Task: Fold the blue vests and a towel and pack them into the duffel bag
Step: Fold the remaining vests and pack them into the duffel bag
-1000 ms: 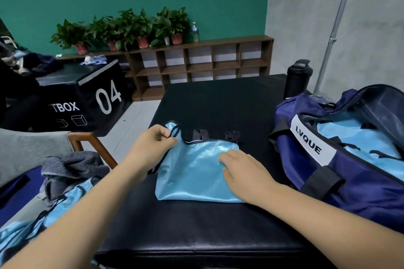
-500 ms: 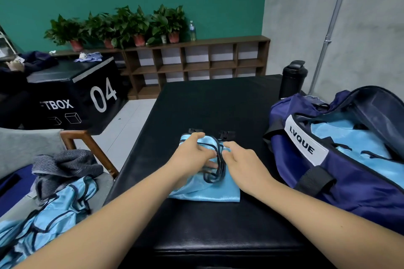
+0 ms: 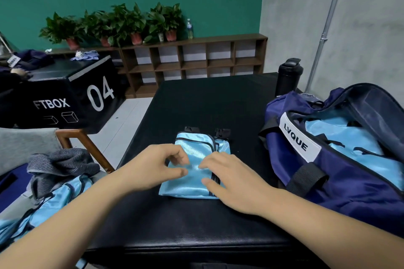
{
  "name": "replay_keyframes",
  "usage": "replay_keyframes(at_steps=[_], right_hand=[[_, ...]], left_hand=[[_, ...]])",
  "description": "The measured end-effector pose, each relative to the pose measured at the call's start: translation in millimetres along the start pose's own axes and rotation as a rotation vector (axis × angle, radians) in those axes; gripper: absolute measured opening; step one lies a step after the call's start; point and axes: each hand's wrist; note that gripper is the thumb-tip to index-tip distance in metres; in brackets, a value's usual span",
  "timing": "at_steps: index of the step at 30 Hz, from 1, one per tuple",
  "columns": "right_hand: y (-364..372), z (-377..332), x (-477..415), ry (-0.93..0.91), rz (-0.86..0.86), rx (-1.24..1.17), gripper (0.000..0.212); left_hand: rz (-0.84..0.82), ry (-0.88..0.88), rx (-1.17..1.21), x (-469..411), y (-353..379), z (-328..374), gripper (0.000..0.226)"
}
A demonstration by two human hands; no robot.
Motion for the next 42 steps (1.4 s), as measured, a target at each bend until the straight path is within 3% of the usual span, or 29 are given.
replay_keyframes(at_steps=[5, 9, 22, 28, 31, 33, 37, 39, 42], right_hand=[[1, -7, 13, -0.086, -0.102, 0.041, 0.045], [2, -4, 20, -0.114, -0.112, 0.079, 0.044], [4, -3, 21, -0.115, -0.113, 0.102, 0.039], [5, 2, 20, -0.093, -0.043, 0.096, 0.038], [1, 1, 19, -0.040, 0.006, 0.063, 0.022], [-4, -3, 19, 0.065, 0.043, -0.051, 0.012], [-17, -9, 12, 0.259, 0.151, -0.452, 0.019], [-18, -7, 9, 0.333, 0.164, -0.517, 0.022], [-12, -2, 6, 0.448, 0.150, -0.521, 0.026]], left_hand=[[-0.060, 0.012, -0.019, 13, -1, -12, 0.013], [-0.110, 0.006, -0.041, 20, 2, -19, 0.024], [-0.134, 0.191, -0.514, 11, 21, -21, 0.024], [-0.127, 0.160, -0.243, 12, 13, -8, 0.007], [-0.116, 0.079, -0.085, 14, 10, -5, 0.010], [-0.104, 0.008, 0.022, 15, 8, -5, 0.009], [-0.064, -0.148, 0.354, 17, 6, 0, 0.016], [-0.076, -0.181, 0.499, 20, 6, 5, 0.020], [-0.118, -0.196, 0.498, 21, 9, 2, 0.017]])
Point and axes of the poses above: each hand's wrist, its own x-axis away from the middle knuckle, its own y-axis out of the palm, z = x × y, and after that the axes turned 1 degree about x, right-handed
